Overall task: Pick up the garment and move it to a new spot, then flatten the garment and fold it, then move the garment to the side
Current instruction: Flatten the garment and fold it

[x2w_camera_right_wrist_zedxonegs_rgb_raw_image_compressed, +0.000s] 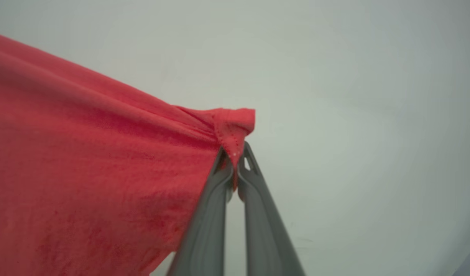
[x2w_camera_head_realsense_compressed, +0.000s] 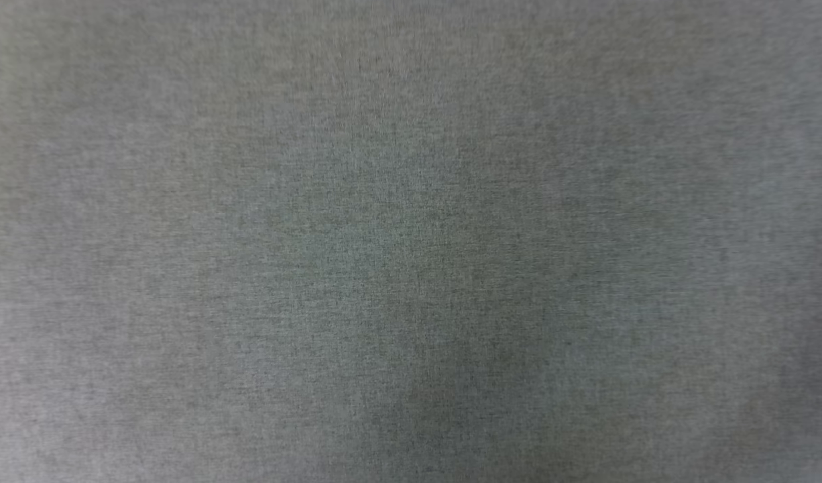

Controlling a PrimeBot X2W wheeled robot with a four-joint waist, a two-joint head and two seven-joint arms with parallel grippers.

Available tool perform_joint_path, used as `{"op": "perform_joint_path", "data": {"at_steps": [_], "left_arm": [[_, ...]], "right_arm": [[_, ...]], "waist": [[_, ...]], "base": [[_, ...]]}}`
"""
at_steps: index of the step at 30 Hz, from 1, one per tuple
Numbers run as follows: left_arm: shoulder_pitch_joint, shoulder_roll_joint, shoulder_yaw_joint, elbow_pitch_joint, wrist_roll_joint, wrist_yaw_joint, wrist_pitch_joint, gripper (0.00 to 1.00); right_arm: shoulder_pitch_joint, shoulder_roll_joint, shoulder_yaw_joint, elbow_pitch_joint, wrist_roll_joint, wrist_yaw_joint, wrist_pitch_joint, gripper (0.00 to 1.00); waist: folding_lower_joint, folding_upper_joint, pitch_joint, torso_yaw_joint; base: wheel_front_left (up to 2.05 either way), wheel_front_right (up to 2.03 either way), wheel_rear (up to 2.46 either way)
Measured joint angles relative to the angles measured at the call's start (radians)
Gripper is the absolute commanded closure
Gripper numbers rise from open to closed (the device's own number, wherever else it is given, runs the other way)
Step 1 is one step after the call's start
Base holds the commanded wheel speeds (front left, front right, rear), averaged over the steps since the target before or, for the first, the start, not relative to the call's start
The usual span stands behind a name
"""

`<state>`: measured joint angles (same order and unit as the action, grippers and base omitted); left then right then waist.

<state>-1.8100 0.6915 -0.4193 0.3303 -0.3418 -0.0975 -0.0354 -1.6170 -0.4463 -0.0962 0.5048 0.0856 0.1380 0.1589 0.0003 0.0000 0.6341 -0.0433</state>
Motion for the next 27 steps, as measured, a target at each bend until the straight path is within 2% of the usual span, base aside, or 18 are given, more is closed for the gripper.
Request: {"op": "perform_joint_path", "data": {"at_steps": [6,10,13,20,27], "left_arm": [[-0.111,-0.080,-0.030,0.208,0.056,0.005,-0.170,1.00],[-0.104,-0.116,-0.042,0.283,0.062,0.003,-0.216,1.00],[-0.039,-0.142,-0.038,0.315,0.044,0.002,-0.225,1.00],[0.213,-0.195,-0.027,0.214,0.037,0.002,-0.226,1.00],[0.546,-0.229,0.002,0.086,0.013,-0.001,-0.227,1.00]], "right_arm": [[-0.096,0.044,-0.029,0.162,-0.089,0.000,-0.157,1.00],[-0.092,0.080,-0.021,0.253,-0.118,-0.001,-0.250,1.00],[-0.058,0.105,-0.037,0.327,-0.114,-0.005,-0.303,1.00],[0.082,0.144,-0.020,0.426,-0.100,-0.006,-0.401,1.00],[0.307,0.152,0.067,0.407,-0.046,-0.006,-0.419,1.00]], "waist": [[0.0000,0.0000,0.081,0.009],[0.0000,0.0000,0.104,0.017],[-0.0001,0.0000,0.103,0.019],[-0.0002,0.0000,0.072,0.023],[-0.0003,0.0000,-0.008,0.031]], "base": [[0.00,0.00,0.00],[0.00,0.00,0.00],[0.00,0.00,0.00],[0.00,0.00,0.00],[0.00,0.00,0.00]]}}
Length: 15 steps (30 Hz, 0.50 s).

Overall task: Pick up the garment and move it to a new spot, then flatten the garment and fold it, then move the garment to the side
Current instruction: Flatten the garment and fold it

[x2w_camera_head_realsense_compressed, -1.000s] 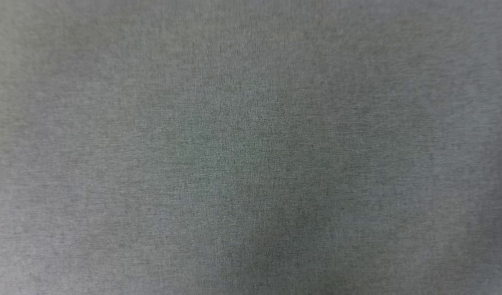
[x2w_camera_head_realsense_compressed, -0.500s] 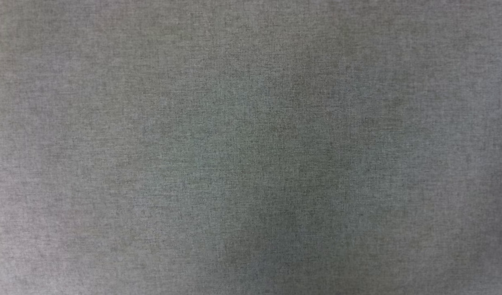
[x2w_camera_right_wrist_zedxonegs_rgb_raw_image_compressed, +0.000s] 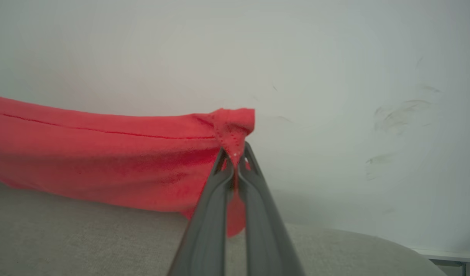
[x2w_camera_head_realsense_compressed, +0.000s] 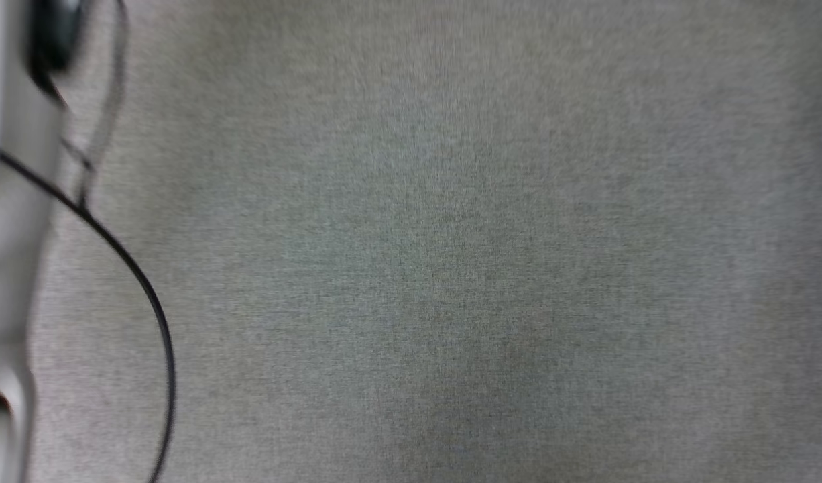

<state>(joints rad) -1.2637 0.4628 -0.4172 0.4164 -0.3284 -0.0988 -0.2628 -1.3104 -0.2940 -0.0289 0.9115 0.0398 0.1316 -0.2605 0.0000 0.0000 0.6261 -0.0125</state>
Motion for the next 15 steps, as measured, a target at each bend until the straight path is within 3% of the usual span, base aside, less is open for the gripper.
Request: {"op": "perform_joint_path", "data": {"at_steps": [9,15], "left_arm": [[0.435,-0.017,-0.002,-0.082,-0.039,-0.003,0.000,1.00],[0.658,-0.021,-0.019,-0.081,-0.077,0.002,0.000,1.00]], "right_arm": [[0.365,-0.012,0.117,-0.126,0.125,0.000,-0.002,1.00],[0.535,-0.035,0.222,-0.136,0.235,0.000,-0.002,1.00]], "waist": [[-0.0003,0.0000,-0.161,0.006],[-0.0003,0.0000,-0.263,0.014]], "base": [[0.00,0.00,0.00],[0.00,0.00,0.00]]}}
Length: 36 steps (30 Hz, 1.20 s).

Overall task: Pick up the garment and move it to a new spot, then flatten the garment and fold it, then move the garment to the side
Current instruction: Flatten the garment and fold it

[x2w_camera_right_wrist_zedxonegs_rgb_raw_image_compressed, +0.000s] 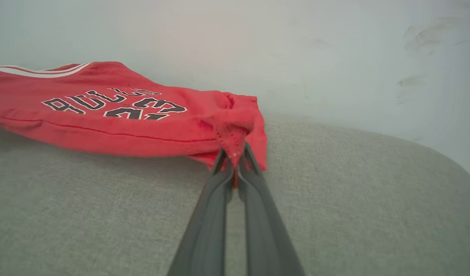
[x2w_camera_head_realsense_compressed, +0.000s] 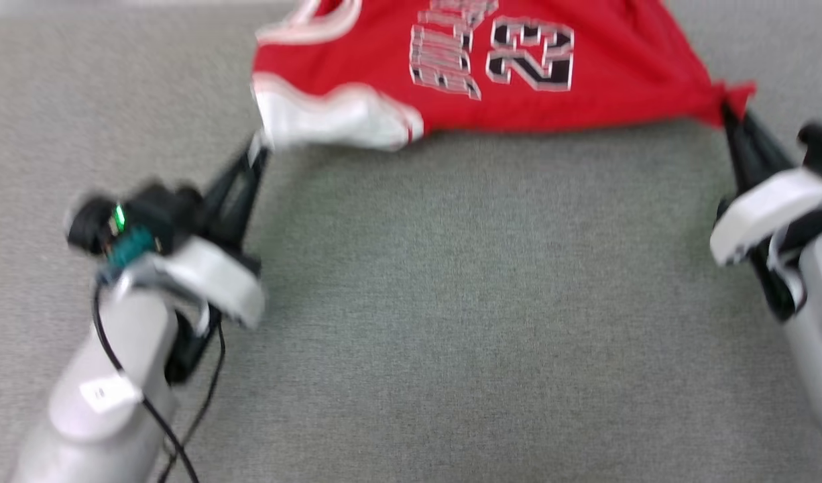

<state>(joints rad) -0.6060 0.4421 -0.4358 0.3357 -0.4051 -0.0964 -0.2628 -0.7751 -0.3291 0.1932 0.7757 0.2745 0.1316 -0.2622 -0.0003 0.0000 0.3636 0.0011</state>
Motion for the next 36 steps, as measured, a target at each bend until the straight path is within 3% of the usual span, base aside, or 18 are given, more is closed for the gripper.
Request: {"op": "perform_joint_path", "data": {"at_steps": [9,25,36], "left_arm": [[0.225,0.016,-0.052,-0.009,-0.029,0.006,0.014,1.00],[0.488,0.092,-0.140,-0.141,-0.051,0.013,0.118,1.00],[0.658,0.194,-0.207,-0.366,-0.143,-0.002,0.312,1.00]], "right_arm": [[0.170,-0.045,0.141,0.004,0.148,0.000,0.036,1.00],[0.411,-0.113,0.203,-0.038,0.388,0.000,0.156,1.00],[0.632,-0.282,0.247,-0.231,0.555,0.000,0.317,1.00]], "waist": [[0.0000,0.0000,-0.115,0.025],[0.0001,0.0000,-0.274,0.039],[0.0001,0.0000,-0.340,0.057]], "base": [[0.00,0.00,0.00],[0.00,0.00,0.00],[0.00,0.00,0.00]]}}
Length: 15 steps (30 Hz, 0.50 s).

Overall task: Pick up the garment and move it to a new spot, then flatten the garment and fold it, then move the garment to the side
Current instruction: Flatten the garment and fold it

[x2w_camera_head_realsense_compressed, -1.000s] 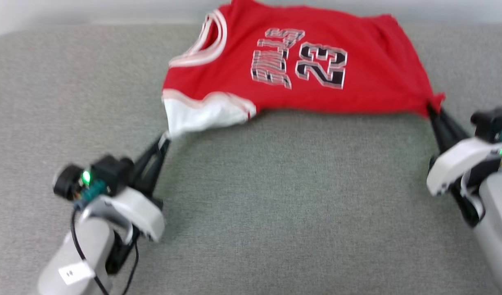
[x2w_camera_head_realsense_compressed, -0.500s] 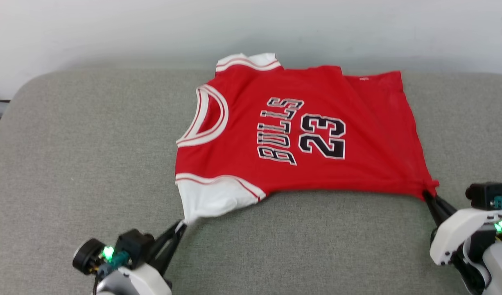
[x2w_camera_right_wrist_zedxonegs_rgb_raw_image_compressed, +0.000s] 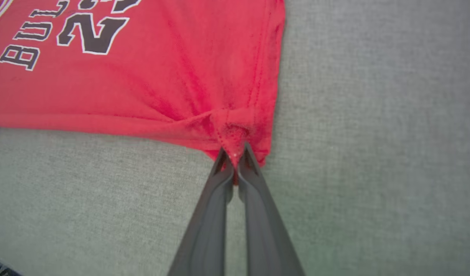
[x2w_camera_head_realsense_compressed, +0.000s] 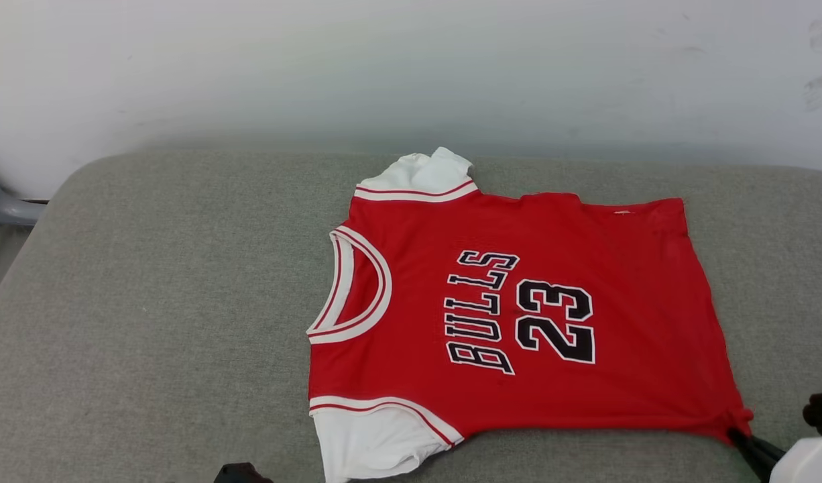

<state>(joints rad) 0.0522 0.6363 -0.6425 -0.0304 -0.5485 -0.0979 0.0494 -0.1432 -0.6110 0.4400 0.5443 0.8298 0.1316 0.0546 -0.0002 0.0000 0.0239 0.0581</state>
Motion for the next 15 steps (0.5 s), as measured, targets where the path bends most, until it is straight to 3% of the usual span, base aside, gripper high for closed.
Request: {"op": "perform_joint_path", "data": {"at_steps": [8,15], "left_arm": [[0.065,0.068,-0.044,-0.102,-0.071,-0.015,0.095,1.00],[0.063,0.081,-0.012,-0.151,-0.070,0.004,0.063,1.00]], "right_arm": [[0.176,-0.079,-0.023,-0.175,0.095,0.000,0.086,1.00],[0.242,-0.110,-0.101,-0.281,0.097,0.000,0.095,1.00]], "waist": [[0.0002,0.0000,-0.002,0.013],[0.0002,0.0000,-0.001,0.008]], "base": [[0.00,0.00,0.00],[0.00,0.00,0.00]]}}
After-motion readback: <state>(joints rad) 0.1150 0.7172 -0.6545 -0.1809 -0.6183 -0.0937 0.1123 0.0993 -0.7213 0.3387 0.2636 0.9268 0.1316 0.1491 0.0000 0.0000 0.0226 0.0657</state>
